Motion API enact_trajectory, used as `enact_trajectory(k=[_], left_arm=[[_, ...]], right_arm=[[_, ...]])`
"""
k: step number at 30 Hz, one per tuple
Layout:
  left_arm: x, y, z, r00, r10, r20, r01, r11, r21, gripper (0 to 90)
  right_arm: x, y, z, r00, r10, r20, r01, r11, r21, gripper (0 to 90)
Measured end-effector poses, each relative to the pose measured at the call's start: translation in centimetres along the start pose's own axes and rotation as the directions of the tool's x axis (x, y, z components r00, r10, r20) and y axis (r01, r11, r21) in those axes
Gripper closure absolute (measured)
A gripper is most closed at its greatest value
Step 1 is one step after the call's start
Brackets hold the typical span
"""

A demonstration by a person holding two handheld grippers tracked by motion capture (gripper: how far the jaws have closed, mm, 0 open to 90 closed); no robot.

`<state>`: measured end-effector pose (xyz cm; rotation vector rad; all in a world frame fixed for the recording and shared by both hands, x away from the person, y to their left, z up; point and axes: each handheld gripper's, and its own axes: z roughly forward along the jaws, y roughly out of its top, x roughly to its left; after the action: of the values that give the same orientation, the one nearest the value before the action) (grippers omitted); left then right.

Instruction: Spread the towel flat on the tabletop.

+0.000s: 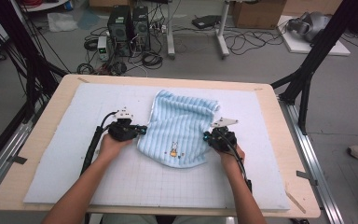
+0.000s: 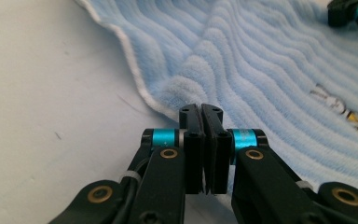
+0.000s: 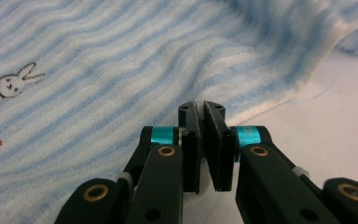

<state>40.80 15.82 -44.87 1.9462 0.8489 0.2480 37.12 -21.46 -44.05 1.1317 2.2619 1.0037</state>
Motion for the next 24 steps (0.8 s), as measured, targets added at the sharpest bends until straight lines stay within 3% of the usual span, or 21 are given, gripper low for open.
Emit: enact_trajectory(k=[6,9,14,18,20,22,24], left_arm=[[0.9,0.9,0.8,0.9989,-0.044,-0.017,0.044,0.9985,-0.034,87.2],[1.3,1.3,1.5,0.9974,-0.053,-0.048,0.05,0.9968,-0.062,87.2],[1.3,2.2,3.0,0.9956,-0.056,-0.075,0.052,0.997,-0.058,87.3],[1.5,2.2,3.3,0.9946,-0.072,-0.075,0.068,0.9966,-0.047,86.5],[1.6,2.2,3.1,0.9943,-0.066,-0.084,0.063,0.997,-0.045,79.4],[1.9,2.1,2.7,0.9918,-0.101,-0.079,0.098,0.9943,-0.042,61.4],[2.0,2.0,2.3,0.9908,-0.116,-0.07,0.114,0.9931,-0.027,51.4]], right_arm=[[-0.8,1.1,0.7,0.9982,0.006,0.06,-0.004,0.999,-0.039,85.2],[-1.0,1.5,1.5,0.9951,-0.006,0.098,0.009,0.999,-0.031,85.2],[-1.8,2.3,2.4,0.9773,0.043,0.207,-0.034,0.998,-0.05,85.2],[-2.0,2.0,3.0,0.9779,0.061,0.2,-0.059,0.998,-0.02,83.3],[-2.1,1.9,2.9,0.9788,0.072,0.192,-0.068,0.997,-0.025,79.3],[-2.3,1.9,2.5,0.9787,0.093,0.183,-0.086,0.995,-0.044,72.1],[-2.6,1.8,1.9,0.9804,0.133,0.146,-0.124,0.99,-0.071,66.1]])
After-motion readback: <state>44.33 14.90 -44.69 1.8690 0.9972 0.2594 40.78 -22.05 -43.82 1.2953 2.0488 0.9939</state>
